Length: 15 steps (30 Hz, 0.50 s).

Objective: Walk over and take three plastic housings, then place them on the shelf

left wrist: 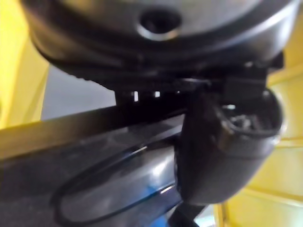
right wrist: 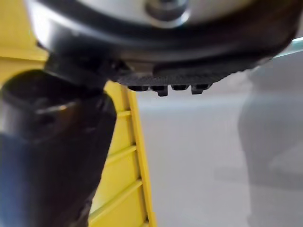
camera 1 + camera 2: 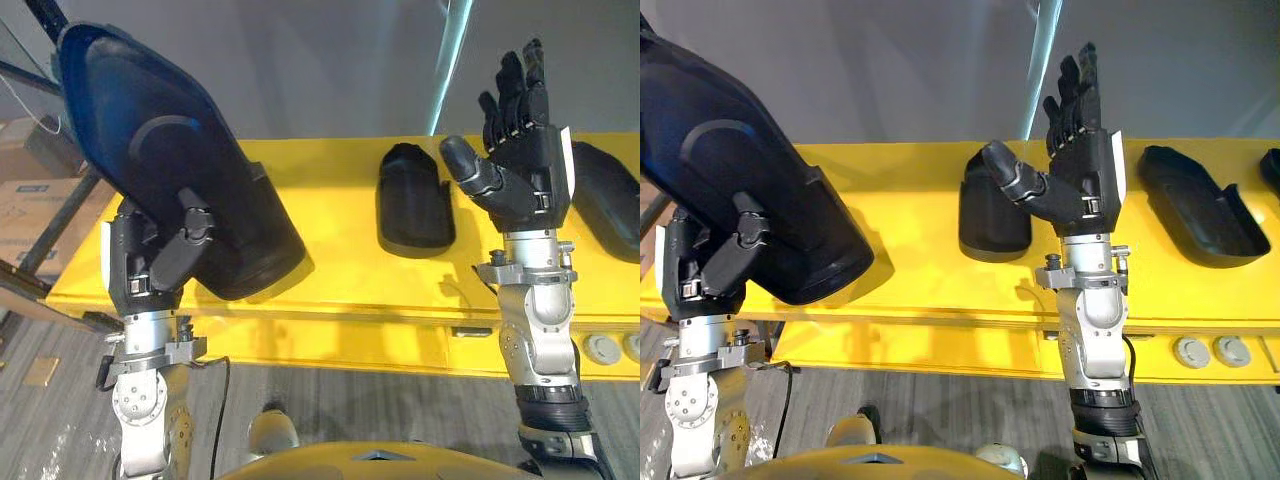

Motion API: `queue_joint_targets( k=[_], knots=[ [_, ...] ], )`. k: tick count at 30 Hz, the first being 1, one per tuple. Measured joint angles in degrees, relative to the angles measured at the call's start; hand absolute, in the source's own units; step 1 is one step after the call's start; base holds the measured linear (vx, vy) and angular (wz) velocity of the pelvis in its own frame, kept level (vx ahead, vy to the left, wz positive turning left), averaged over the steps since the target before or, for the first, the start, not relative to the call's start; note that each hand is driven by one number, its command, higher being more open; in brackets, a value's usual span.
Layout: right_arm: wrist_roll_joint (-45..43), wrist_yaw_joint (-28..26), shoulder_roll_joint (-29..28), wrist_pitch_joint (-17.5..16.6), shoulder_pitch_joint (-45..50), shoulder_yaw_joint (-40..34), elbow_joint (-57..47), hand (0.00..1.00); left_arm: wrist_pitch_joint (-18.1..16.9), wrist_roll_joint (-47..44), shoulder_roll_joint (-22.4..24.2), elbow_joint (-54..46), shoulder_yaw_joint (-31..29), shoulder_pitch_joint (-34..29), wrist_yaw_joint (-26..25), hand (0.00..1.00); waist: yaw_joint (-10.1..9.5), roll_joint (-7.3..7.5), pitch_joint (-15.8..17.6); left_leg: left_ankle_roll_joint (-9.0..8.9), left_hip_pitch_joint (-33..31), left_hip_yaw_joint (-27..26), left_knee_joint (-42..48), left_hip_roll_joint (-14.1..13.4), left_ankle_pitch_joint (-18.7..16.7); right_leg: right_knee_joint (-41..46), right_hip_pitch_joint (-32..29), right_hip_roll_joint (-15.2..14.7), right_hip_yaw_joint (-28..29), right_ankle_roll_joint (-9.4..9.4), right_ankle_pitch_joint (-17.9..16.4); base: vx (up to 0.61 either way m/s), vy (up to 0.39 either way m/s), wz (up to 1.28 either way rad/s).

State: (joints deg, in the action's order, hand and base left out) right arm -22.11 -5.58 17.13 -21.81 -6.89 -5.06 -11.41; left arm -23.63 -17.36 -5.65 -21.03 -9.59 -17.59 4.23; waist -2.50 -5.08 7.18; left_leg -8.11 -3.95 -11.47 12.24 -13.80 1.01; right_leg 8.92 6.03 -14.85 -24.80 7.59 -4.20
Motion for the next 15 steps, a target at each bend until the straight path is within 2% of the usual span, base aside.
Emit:
queue_joint_targets(
  k=[1,3,5,6,9,11,14,15],
  knots=[
    [-0.65,0.01,-0.67,-0.03,0.29,0.05,0.07,1.00,1.12,-0.02,-0.66,0.27,-0.03,0.45,0.55,0.00,0.23,0.73,0.17,0.12,1.13,-0.77,-1.26,1.76,-1.23,0.57,-0.29,-1.98,0.39,0.48,0.29,0.07,0.419,-0.22],
    [-0.61,0.76,-4.00,-0.15,1.51,0.67,0.08,1.00,4.92,0.02,-4.86,0.43,-0.53,1.20,2.47,0.00,0.53,3.75,0.90,1.22,4.39,-3.18,-4.83,6.58,-1.56,0.99,-0.82,-7.02,1.58,2.79,1.79,0.04,0.389,-0.26],
    [-0.62,0.98,-5.16,-0.14,3.23,1.72,0.08,1.00,7.93,-0.09,-7.91,0.49,-1.34,1.26,4.53,0.00,0.46,4.44,0.99,2.08,6.78,-4.80,-6.33,8.46,-1.83,1.00,-0.36,-8.55,1.60,3.28,3.78,0.00,0.227,-0.35],
    [-0.62,0.99,-5.79,-0.14,4.24,2.13,0.02,1.00,9.61,-0.33,-9.45,0.48,-2.37,1.37,5.84,0.00,0.56,4.42,0.99,2.36,8.21,-5.72,-7.69,8.85,-1.70,1.00,-0.26,-8.79,1.44,3.18,5.03,-0.01,0.162,-0.39],
    [-0.72,0.87,-6.26,-0.14,5.45,2.17,-0.07,1.00,13.01,-2.02,-11.97,0.49,-4.97,1.99,8.40,0.00,1.27,4.54,0.83,2.73,8.24,-6.90,-9.28,9.03,-1.43,0.56,-1.02,-8.78,-0.10,2.57,5.89,-0.04,0.042,-0.22],
    [-0.74,0.75,-6.25,-0.12,6.41,2.02,-0.09,1.00,15.45,-4.25,-12.73,0.49,-5.78,2.13,9.99,0.00,1.37,4.48,0.81,2.22,8.23,-7.66,-10.76,9.07,-0.96,-1.42,-1.08,-8.26,-0.85,2.55,5.86,-0.05,-0.028,-0.14],
    [0.15,1.26,-5.99,0.26,6.72,1.60,-0.05,1.00,21.29,-9.20,-12.73,0.66,-5.30,3.77,13.28,0.00,2.16,3.08,0.57,1.70,7.92,-7.69,-13.90,8.24,1.56,-3.11,-1.62,-6.59,-2.34,2.67,5.92,-0.03,-0.073,0.07],
    [2.35,1.71,-5.39,0.41,6.70,1.43,0.00,1.00,24.47,-10.87,-12.79,0.99,-4.65,5.11,14.41,0.00,2.32,2.48,0.21,1.62,7.93,-7.73,-15.29,7.65,2.78,-3.21,-2.15,-5.80,-2.43,2.79,6.03,0.00,-0.083,0.00]
  ],
)
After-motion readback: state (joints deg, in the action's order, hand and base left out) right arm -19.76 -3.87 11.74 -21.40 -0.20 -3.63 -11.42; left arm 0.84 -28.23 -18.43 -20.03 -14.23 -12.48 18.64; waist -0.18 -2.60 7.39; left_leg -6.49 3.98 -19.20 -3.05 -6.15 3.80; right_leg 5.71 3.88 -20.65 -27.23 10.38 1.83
